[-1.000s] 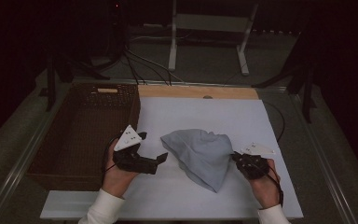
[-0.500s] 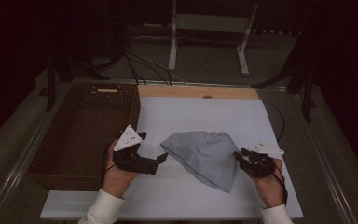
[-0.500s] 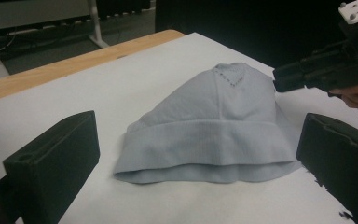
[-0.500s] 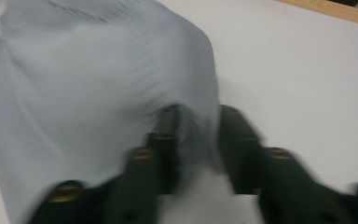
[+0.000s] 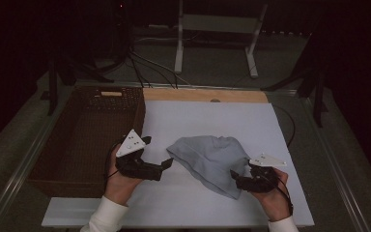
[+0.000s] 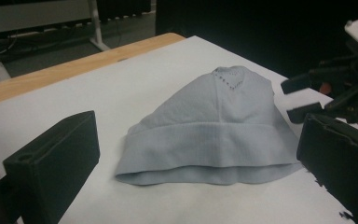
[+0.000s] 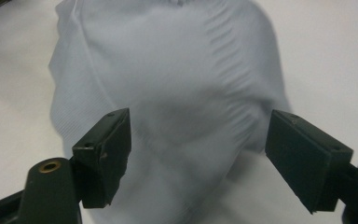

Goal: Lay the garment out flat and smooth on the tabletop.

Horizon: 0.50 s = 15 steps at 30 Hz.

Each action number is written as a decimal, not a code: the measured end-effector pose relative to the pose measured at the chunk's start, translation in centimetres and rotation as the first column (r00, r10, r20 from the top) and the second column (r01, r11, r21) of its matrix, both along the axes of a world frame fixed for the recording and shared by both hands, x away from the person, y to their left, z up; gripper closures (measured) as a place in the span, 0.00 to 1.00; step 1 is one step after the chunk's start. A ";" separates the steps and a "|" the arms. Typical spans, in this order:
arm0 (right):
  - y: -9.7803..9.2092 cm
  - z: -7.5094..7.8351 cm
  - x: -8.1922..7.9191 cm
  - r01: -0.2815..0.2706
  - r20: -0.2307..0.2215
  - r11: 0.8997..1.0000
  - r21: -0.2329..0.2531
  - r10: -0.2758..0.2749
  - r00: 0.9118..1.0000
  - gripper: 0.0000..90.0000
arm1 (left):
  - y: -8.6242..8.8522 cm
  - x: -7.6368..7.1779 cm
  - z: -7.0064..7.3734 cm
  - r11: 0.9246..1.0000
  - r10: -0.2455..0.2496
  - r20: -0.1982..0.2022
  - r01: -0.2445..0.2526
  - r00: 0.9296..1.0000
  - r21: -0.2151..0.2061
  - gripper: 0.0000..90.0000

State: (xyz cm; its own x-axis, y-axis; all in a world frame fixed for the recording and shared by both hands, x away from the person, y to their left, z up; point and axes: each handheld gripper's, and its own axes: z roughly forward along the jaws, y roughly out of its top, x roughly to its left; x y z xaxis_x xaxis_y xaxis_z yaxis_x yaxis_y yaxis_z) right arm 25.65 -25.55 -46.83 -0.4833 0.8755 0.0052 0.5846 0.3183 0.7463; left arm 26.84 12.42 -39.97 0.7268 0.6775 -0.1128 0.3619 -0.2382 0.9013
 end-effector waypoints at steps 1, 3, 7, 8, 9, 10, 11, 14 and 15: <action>-0.2 -0.3 -0.3 -0.001 -0.013 1.000 0.008 0.001 1.000 0.25 | 0.1 0.0 0.1 1.000 0.004 0.003 -0.004 1.000 -0.008 0.00; -0.4 -0.6 -0.6 -0.005 -0.025 1.000 0.005 0.006 1.000 0.25 | 0.2 0.0 0.1 1.000 0.006 0.004 -0.006 1.000 -0.008 0.00; -0.9 -1.0 -0.8 0.001 -0.048 1.000 0.019 0.000 0.999 0.25 | 0.1 0.0 0.1 1.000 0.003 0.006 -0.003 1.000 -0.007 0.00; -0.9 -1.0 -0.8 0.001 -0.048 1.000 0.019 0.000 0.999 0.25 | 0.1 0.0 0.1 1.000 0.003 0.006 -0.003 1.000 -0.007 0.00; -0.9 -1.1 -0.9 0.003 -0.050 1.000 0.023 -0.002 0.999 0.25 | 0.1 0.0 0.1 1.000 0.000 0.006 0.000 1.000 -0.006 0.00; -1.0 -1.2 -1.0 0.004 -0.052 1.000 0.020 -0.003 0.999 0.26 | 0.1 0.0 0.0 1.000 -0.001 0.007 0.001 1.000 -0.005 0.00; -0.9 -1.4 -1.1 0.002 -0.058 1.000 0.019 -0.001 0.998 0.26 | 0.0 0.0 0.0 1.000 0.000 0.004 0.001 1.000 -0.003 0.00; -0.7 -1.7 -1.3 -0.003 -0.070 1.000 0.006 0.003 0.998 0.27 | -0.1 0.0 0.0 1.000 -0.001 0.004 0.001 1.000 -0.004 0.00; -0.4 -1.9 -1.3 -0.004 -0.080 1.000 -0.006 0.003 0.997 0.29 | -0.1 -0.1 0.0 1.000 -0.003 0.004 0.003 1.000 -0.004 0.00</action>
